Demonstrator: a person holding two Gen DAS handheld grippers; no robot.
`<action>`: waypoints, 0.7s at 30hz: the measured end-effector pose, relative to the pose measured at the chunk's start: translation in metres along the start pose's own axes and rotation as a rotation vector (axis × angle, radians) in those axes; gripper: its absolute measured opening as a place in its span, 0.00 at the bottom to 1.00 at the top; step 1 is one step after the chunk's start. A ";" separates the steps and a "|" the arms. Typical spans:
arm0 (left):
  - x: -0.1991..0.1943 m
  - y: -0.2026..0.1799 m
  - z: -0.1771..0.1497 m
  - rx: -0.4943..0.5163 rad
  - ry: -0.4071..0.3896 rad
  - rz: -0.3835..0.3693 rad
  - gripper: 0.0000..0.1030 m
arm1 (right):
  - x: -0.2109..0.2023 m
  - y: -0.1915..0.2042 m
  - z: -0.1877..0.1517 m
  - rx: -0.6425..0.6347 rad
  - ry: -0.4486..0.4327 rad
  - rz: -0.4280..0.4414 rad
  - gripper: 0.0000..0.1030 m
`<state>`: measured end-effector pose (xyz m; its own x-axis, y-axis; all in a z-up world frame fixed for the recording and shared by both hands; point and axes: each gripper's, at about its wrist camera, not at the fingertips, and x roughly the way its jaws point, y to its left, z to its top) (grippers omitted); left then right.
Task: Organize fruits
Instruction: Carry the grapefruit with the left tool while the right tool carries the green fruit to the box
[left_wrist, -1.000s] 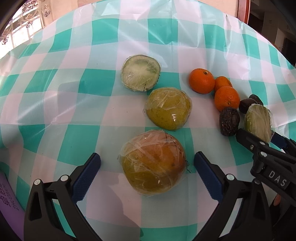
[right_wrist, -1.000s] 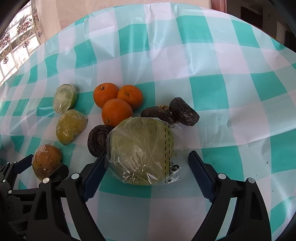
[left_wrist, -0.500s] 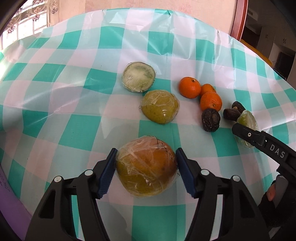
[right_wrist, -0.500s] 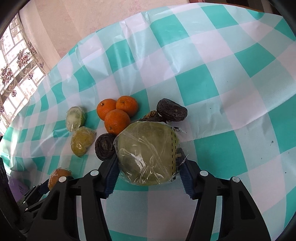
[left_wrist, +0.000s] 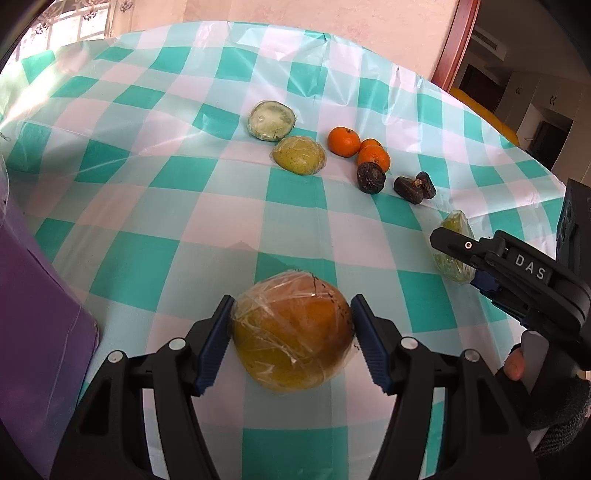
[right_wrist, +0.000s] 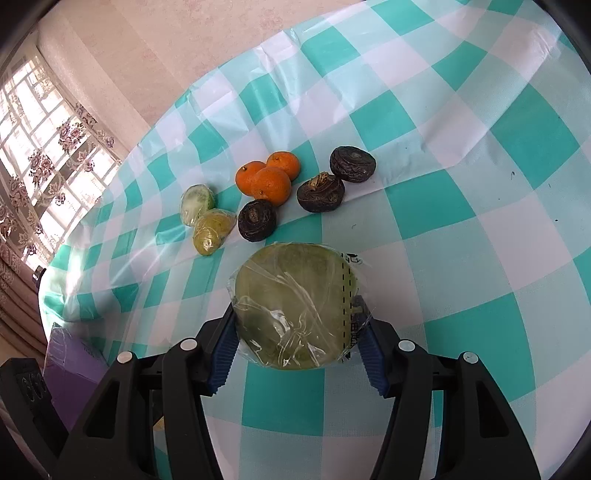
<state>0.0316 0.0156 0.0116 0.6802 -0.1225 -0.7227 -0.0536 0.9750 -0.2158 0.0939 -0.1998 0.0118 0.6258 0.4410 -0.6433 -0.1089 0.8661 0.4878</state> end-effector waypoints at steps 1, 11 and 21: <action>-0.004 0.001 -0.005 0.003 -0.002 -0.002 0.62 | -0.003 0.001 -0.005 -0.002 0.000 0.001 0.56; -0.034 0.006 -0.037 0.017 -0.007 -0.034 0.62 | -0.028 0.015 -0.045 -0.038 0.002 -0.011 0.56; -0.058 0.009 -0.061 0.042 -0.026 -0.061 0.62 | -0.052 0.026 -0.078 -0.090 0.005 0.008 0.56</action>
<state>-0.0529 0.0204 0.0118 0.6998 -0.1776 -0.6919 0.0187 0.9728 -0.2307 -0.0013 -0.1818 0.0119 0.6204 0.4491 -0.6429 -0.1830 0.8800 0.4382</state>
